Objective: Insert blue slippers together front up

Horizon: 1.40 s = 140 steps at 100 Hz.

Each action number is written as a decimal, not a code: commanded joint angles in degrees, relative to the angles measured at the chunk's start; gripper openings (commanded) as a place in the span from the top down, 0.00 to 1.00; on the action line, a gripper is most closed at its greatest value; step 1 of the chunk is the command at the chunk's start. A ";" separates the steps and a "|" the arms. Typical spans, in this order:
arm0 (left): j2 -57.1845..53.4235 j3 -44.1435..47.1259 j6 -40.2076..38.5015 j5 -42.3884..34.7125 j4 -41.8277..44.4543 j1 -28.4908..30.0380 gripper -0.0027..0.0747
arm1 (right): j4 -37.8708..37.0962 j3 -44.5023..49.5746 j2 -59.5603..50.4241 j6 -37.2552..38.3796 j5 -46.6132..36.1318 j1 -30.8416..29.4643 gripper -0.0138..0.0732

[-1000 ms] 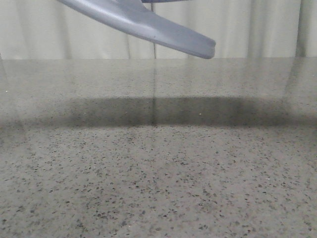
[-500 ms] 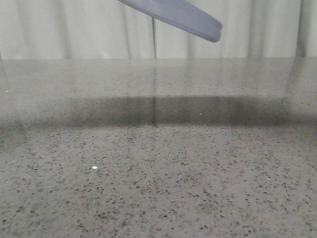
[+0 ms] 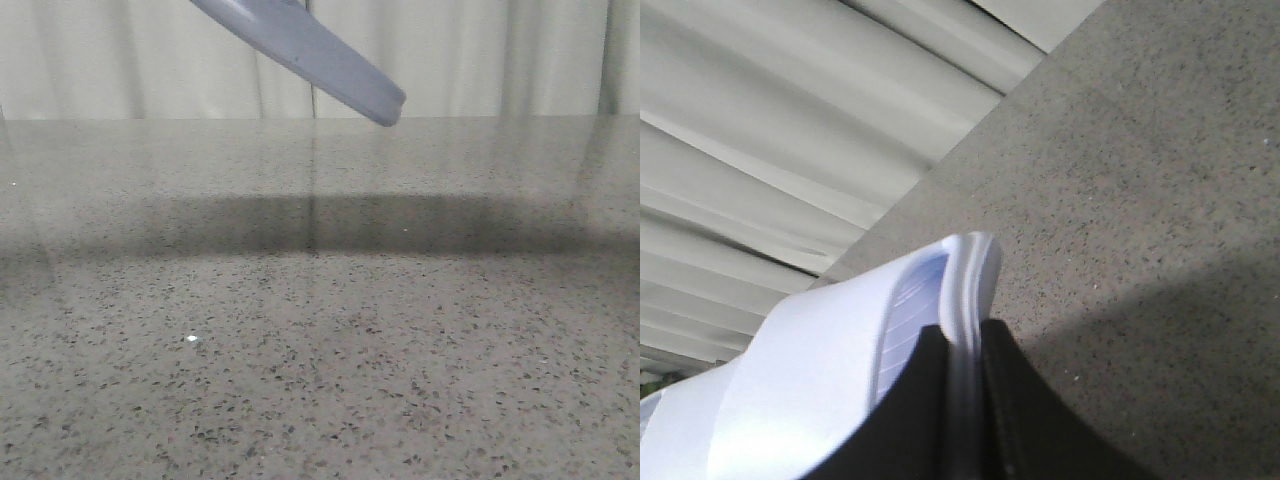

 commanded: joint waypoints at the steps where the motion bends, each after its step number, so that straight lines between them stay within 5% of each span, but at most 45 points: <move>1: -0.75 -1.77 -0.90 12.23 -3.94 -2.61 0.94 | 0.54 -2.31 0.31 -0.55 -4.02 2.84 0.96; 45: -0.75 -1.77 0.50 7.78 -3.83 -2.61 0.94 | -9.13 -2.31 0.46 -0.84 -2.39 2.84 0.93; 57: -0.75 -1.77 0.50 5.67 -3.83 -2.61 0.94 | -11.76 -2.31 0.46 -0.84 -1.60 2.84 0.76; 76: -0.75 -1.77 0.50 2.97 -2.91 -2.61 0.94 | -12.48 -2.31 0.46 -0.84 -0.33 2.48 0.31; 86: -0.75 -1.67 0.50 1.17 -2.63 -2.61 0.94 | -12.48 -2.31 0.11 -0.84 0.41 1.72 0.20; 140: -0.70 6.61 0.50 -4.18 -2.70 -2.61 0.94 | -22.56 -2.31 -14.31 -0.84 0.48 -6.94 0.19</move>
